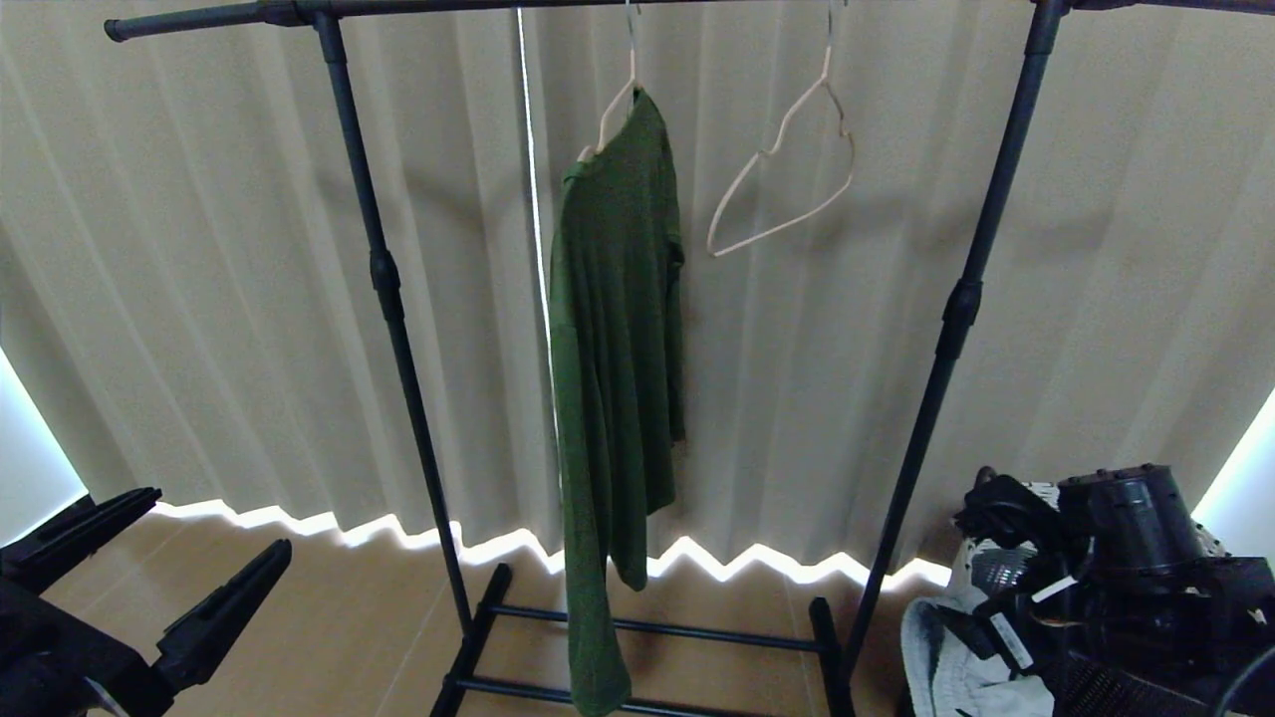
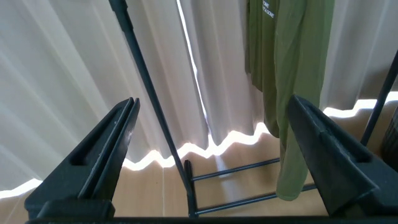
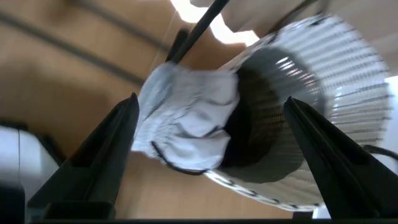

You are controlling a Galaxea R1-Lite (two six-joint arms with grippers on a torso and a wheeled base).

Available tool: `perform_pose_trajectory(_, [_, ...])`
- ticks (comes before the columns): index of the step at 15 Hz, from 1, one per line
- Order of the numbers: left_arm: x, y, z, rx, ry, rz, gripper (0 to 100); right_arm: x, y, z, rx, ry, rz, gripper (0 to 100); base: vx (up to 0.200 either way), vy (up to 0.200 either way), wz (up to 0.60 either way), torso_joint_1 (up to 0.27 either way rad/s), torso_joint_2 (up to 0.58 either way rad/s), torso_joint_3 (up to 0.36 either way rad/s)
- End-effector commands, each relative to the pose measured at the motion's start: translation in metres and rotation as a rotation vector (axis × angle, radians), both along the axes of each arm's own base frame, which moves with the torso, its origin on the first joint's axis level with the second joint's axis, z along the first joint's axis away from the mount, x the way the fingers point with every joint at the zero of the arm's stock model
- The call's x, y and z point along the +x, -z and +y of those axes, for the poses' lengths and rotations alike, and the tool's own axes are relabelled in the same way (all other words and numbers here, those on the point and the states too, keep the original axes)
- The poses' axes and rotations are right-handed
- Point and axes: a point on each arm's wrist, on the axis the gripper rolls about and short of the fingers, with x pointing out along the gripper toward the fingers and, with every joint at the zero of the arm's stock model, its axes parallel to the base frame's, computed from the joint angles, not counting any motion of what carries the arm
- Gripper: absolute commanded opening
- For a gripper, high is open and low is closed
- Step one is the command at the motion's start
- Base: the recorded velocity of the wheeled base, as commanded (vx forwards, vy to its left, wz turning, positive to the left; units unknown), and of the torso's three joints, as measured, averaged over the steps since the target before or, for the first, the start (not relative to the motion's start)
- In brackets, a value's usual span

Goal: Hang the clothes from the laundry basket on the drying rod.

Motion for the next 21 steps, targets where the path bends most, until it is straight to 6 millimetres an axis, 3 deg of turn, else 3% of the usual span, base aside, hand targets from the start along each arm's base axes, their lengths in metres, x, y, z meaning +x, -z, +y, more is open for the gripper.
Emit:
perform_pose_trajectory(1, [0.0, 0.0, 0.0, 0.0, 0.0, -0.002, 100, 0.016, 0.04, 0.01, -0.045, -0.023, 0.118, 100, 0.0, 0.0, 0.0, 0.0, 0.0, 0.0])
perform_pose_trajectory(7, [0.0, 0.0, 0.0, 0.0, 0.0, -0.002, 100, 0.052, 0.068, 0.009, -0.126, 0.065, 0.15, 100, 0.0, 0.0, 0.0, 0.0, 0.0, 0.0])
perform_pose_trajectory(9, [0.0, 0.0, 0.0, 0.0, 0.0, -0.002, 100, 0.055, 0.073, 0.005, -0.162, 0.099, 0.16, 100, 0.0, 0.0, 0.0, 0.0, 0.0, 0.0])
perform_pose_trajectory(15, [0.0, 0.0, 0.0, 0.0, 0.0, -0.002, 100, 0.066, 0.07, -0.008, -0.169, 0.168, 0.127, 100, 0.0, 0.0, 0.0, 0.0, 0.0, 0.0])
perform_pose_trajectory(16, [0.0, 0.0, 0.0, 0.0, 0.0, -0.002, 100, 0.066, 0.07, -0.009, -0.177, 0.178, 0.124, 0, 0.0, 0.0, 0.0, 0.0, 0.0, 0.0])
perform_pose_trajectory(21, [0.0, 0.0, 0.0, 0.0, 0.0, -0.003, 100, 0.066, 0.067, -0.009, -0.173, 0.181, 0.102, 0, 0.0, 0.0, 0.0, 0.0, 0.0, 0.0])
